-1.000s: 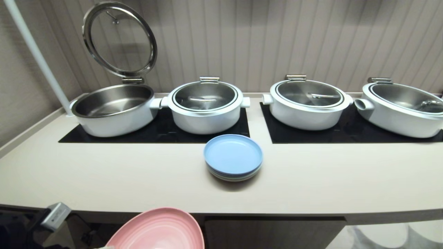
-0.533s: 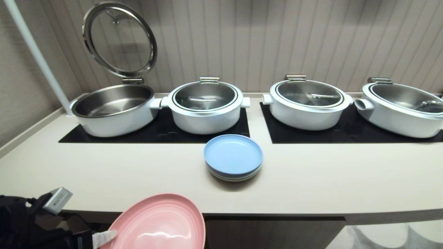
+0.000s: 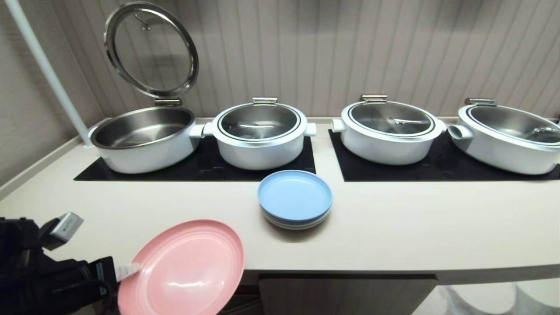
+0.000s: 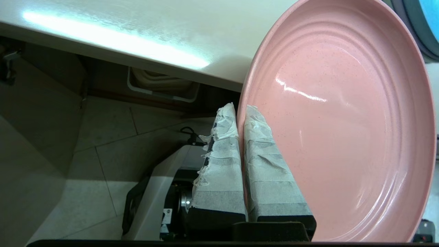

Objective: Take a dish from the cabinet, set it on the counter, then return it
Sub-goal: Place it on the table

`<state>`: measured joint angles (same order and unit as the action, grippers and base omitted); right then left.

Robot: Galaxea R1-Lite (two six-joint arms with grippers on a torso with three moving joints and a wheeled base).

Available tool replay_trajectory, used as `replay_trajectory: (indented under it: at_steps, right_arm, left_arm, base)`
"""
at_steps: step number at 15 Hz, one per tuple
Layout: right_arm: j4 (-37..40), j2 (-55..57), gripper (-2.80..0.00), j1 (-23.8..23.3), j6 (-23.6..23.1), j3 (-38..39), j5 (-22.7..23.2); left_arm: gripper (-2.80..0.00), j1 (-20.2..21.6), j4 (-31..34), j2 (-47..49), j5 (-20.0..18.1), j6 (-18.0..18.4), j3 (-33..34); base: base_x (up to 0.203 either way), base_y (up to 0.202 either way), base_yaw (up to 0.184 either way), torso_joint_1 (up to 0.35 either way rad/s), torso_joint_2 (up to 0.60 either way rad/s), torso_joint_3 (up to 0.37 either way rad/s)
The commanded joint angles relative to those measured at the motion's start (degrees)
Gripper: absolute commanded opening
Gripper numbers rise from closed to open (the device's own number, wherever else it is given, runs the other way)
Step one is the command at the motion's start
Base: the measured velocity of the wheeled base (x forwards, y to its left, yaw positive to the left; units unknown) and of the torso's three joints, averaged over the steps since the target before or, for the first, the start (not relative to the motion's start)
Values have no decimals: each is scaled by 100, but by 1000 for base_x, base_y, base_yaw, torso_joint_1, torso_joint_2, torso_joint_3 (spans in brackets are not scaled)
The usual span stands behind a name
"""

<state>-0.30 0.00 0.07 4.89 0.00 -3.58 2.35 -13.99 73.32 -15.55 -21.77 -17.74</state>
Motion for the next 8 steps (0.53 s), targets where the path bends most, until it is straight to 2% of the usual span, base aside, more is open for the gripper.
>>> replay_trajectory:
  at_steps: [1, 4, 8]
  right_arm:
    - [2, 0, -280, 1, 3, 0, -2]
    - [3, 0, -280, 1, 3, 0, -2]
    - [-5, 0, -280, 1, 3, 0, -2]
  left_arm:
    - [-280, 181, -23, 360, 5, -12, -121]
    - [-280, 339, -44, 826, 16, -7, -410]
    - [-280, 337, -56, 1392, -4, 1, -850]
  base:
    - [0, 0, 0, 0, 0, 0]
    - [0, 0, 0, 0, 0, 0]
    - [0, 0, 0, 0, 0, 0]
